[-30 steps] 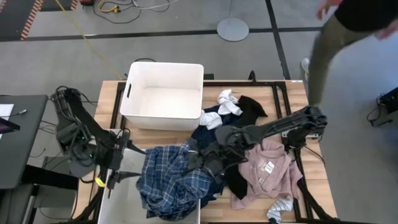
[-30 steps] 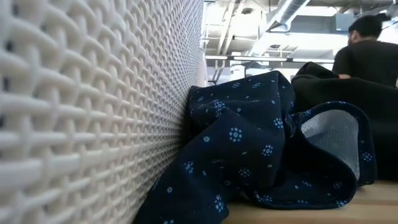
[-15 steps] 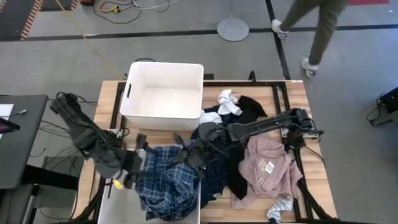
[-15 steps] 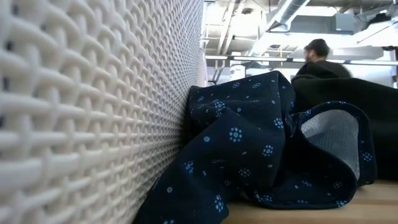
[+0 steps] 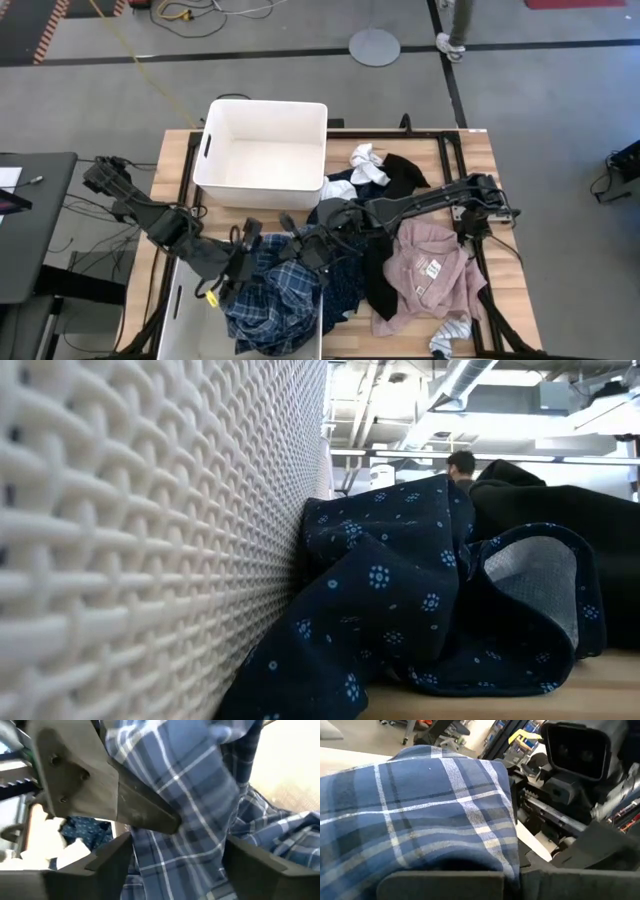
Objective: Sort clothes
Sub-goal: Put the blue pants into the bottom white laundry organizer
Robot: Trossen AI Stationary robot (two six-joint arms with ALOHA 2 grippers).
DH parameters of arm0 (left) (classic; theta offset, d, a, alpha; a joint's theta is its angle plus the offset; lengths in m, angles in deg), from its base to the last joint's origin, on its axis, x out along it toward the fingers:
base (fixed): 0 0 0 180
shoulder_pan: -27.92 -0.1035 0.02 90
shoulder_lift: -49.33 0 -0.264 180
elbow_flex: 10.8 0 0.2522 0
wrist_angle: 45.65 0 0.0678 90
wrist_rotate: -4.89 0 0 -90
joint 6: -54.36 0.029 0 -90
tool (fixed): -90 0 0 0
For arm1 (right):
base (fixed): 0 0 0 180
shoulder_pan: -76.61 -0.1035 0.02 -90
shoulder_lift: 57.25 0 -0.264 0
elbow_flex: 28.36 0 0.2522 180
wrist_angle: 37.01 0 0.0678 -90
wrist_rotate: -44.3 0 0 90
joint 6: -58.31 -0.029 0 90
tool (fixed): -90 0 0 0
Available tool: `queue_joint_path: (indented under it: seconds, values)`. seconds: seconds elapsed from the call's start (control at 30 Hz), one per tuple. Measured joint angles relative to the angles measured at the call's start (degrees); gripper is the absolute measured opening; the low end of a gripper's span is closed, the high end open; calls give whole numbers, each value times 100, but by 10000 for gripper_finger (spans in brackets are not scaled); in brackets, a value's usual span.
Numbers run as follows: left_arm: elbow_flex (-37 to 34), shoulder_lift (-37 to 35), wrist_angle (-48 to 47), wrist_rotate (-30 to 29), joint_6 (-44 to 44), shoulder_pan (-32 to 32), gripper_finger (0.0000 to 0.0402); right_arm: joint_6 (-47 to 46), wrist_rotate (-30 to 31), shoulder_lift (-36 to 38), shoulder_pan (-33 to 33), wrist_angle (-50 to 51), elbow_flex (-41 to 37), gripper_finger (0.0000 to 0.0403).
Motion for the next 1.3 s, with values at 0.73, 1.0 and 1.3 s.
queue_joint_path:
  seconds: [0.73, 1.0, 1.3]
  values:
    - [-151, -869, -572, 23, -310, 359, 2, -486, 2367, 1015, -220, 2591, -2, 200]
    - [-150, -983, -1547, 684, -2105, 725, 1, -1031, 2762, 1468, -44, 3760, -2, 201]
    - [-150, -489, -1470, 1382, -2605, 868, 1, -1577, 2763, 1743, 283, 4530, -4, 194]
